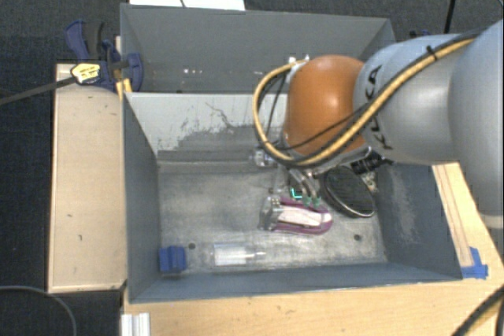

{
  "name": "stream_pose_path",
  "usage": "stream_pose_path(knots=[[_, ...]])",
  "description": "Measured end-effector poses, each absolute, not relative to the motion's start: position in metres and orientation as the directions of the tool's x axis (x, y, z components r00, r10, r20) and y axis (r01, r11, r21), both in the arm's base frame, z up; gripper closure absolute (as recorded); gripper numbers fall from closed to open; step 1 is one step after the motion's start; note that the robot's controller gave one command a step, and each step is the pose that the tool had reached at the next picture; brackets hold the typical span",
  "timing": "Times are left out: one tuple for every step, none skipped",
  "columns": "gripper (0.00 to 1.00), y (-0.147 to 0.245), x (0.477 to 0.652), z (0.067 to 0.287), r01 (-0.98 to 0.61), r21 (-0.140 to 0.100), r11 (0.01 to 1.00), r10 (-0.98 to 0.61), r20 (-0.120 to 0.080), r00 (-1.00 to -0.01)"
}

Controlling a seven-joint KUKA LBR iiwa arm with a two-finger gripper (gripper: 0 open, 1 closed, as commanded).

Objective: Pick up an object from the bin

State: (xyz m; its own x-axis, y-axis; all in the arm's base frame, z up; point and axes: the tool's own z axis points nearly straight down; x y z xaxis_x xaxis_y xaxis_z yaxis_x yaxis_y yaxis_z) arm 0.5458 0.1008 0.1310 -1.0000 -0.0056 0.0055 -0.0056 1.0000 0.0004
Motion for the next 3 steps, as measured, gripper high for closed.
stream_pose_path(knots=[[0.0, 0.034, 0.559, 0.113, -0.009, -0.003, 1.0, -0.009, 0.001, -1.0], [0.0, 0.026, 0.55, 0.076, 0.264, 0.001, 0.965, 0.264, 0.009, -0.964], [1.0, 0.029, 0.55, 0.079, 0.264, 0.004, 0.965, 0.264, 0.013, -0.965]])
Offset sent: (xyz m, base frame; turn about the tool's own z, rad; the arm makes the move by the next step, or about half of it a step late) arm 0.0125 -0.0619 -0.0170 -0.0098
